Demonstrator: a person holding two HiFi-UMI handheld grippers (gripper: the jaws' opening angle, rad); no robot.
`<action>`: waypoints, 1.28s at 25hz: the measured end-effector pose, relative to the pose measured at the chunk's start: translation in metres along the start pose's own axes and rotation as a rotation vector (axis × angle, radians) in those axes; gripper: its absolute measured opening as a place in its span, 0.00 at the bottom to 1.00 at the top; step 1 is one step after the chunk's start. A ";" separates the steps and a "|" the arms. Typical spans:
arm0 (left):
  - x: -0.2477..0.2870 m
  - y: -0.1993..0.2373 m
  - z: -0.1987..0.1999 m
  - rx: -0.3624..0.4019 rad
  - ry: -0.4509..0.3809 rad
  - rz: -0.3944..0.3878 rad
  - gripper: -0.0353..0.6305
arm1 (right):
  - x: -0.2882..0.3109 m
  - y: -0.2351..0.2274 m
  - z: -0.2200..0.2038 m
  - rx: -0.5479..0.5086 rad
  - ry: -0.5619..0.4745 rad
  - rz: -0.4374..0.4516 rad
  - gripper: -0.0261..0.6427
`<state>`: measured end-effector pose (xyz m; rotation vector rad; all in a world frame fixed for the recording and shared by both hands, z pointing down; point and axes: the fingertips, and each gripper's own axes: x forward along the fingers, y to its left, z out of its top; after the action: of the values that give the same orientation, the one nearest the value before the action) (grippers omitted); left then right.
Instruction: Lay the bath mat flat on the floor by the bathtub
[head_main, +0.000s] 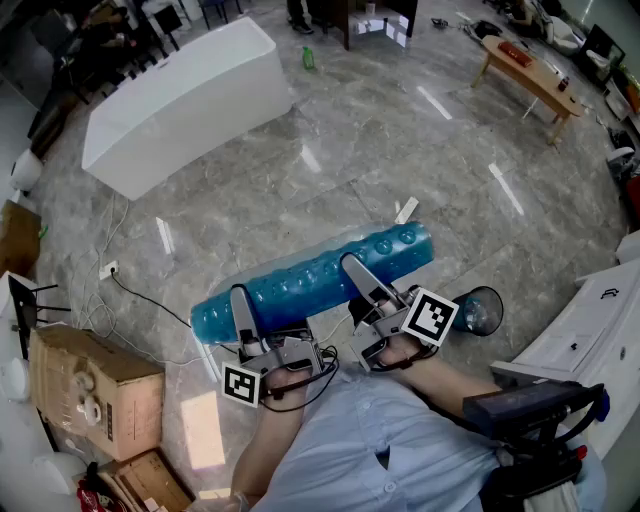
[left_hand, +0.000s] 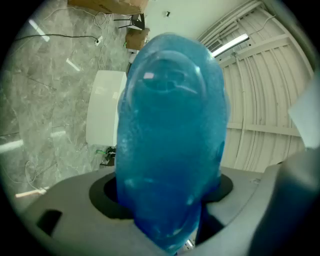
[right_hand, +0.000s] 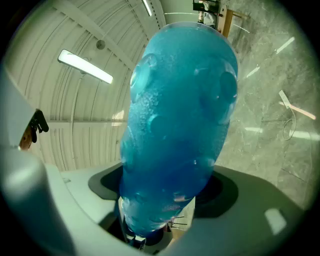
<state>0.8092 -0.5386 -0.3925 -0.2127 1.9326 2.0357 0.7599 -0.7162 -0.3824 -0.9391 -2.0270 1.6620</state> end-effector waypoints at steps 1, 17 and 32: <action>-0.001 0.001 0.000 0.002 0.000 0.001 0.57 | 0.000 0.000 0.000 0.001 0.000 0.000 0.64; -0.005 -0.004 0.000 0.001 -0.001 0.000 0.57 | -0.004 0.004 -0.003 -0.004 0.006 0.003 0.64; -0.021 -0.008 0.063 0.013 -0.041 -0.008 0.57 | 0.026 0.011 -0.059 0.003 0.037 0.021 0.64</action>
<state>0.8389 -0.4789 -0.3883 -0.1747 1.9171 2.0058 0.7822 -0.6547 -0.3823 -0.9856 -1.9965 1.6458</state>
